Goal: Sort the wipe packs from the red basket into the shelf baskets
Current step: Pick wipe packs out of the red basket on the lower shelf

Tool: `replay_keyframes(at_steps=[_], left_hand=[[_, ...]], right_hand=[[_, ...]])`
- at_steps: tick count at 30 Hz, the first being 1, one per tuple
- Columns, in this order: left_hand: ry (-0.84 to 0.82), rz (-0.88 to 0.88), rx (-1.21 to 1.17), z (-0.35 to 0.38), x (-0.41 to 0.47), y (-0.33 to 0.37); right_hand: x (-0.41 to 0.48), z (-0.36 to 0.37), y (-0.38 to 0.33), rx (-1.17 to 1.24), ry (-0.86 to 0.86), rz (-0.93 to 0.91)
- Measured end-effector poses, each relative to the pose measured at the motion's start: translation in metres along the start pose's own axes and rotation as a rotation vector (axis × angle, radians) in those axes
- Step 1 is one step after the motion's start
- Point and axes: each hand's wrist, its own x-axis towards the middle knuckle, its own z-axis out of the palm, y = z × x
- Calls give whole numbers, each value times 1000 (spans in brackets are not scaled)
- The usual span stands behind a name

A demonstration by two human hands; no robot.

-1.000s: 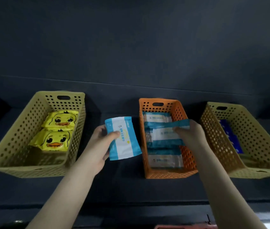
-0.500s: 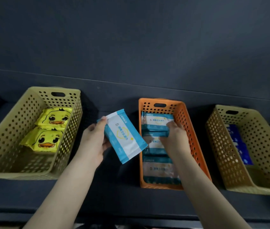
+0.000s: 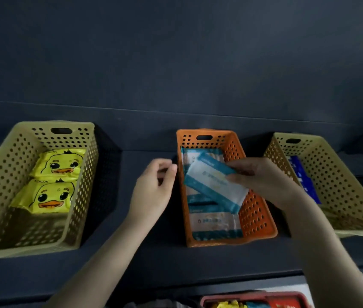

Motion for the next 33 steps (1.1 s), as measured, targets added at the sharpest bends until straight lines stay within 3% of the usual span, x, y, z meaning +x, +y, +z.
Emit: replay_keyframes(at_steps=[4, 7, 11, 20, 25, 29, 33], left_hand=[[-215, -64, 17, 11, 9, -5], [-407, -48, -18, 27, 12, 0], [-416, -108, -87, 32, 11, -1], [-360, -136, -110, 34, 5, -4], [-435, -124, 252, 16, -6, 12], [-436, 18, 373, -12, -39, 13], [-413, 114, 320, -40, -99, 4]], right_hand=[[-7, -10, 13, -439, -135, 21], [-6, 9, 16, -525, -254, -25], [0, 39, 31, -646, -308, -12], [-1, 47, 61, -538, -138, -128], [-10, 45, 54, -484, -15, -153], [-51, 48, 46, -469, 220, -153], [-129, 71, 48, -440, 453, -203]])
